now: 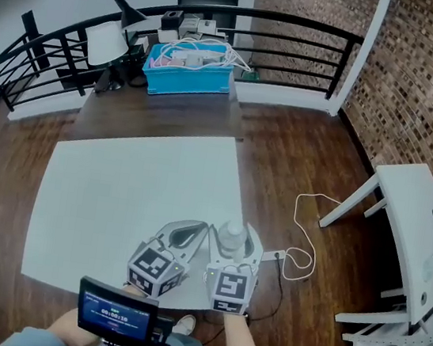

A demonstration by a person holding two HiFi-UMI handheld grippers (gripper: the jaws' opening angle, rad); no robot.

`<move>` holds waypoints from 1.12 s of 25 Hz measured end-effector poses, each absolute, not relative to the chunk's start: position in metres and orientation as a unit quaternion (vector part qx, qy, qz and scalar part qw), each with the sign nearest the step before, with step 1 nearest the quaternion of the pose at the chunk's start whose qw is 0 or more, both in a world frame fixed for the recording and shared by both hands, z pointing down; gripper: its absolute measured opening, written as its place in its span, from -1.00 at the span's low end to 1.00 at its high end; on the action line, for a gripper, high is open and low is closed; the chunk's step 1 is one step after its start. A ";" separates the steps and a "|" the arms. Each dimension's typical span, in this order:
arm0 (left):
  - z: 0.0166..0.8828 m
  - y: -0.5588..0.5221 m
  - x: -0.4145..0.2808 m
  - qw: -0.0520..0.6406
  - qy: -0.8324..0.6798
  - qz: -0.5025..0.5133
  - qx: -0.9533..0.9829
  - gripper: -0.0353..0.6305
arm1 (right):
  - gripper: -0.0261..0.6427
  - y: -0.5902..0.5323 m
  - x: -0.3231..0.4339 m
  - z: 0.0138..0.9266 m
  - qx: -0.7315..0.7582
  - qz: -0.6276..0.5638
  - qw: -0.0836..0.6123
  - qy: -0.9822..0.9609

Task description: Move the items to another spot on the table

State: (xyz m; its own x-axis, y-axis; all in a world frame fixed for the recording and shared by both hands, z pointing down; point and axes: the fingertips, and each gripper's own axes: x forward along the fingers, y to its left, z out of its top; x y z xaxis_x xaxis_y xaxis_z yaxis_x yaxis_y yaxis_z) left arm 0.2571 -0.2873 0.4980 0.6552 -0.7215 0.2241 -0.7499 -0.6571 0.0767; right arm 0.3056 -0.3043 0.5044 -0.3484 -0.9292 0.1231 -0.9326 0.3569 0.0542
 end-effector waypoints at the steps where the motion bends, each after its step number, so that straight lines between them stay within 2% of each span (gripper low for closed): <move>1: 0.499 -0.287 0.258 0.082 -0.405 0.089 0.906 -0.86 | -0.01 -0.305 0.306 0.504 0.565 0.013 0.065 -0.822; 10: 0.502 -0.291 0.249 0.081 -0.411 0.091 0.903 -0.86 | 0.07 -0.307 0.308 0.507 0.561 0.022 0.050 -0.826; 18: 0.500 -0.290 0.248 0.084 -0.413 0.089 0.903 -0.86 | 0.26 -0.307 0.306 0.513 0.555 0.038 0.054 -0.829; 28: 0.494 -0.286 0.244 0.084 -0.418 0.087 0.900 -0.86 | 0.27 -0.303 0.309 0.516 0.557 0.044 0.063 -0.827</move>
State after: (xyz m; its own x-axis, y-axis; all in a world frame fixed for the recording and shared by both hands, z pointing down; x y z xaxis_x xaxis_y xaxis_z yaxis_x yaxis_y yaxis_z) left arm 0.2444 -0.2856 0.4936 0.6357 -0.7376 0.2277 -0.7670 -0.6368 0.0783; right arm 0.3085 -0.3031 0.5158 -0.3720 -0.9155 0.1534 -0.9266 0.3761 -0.0025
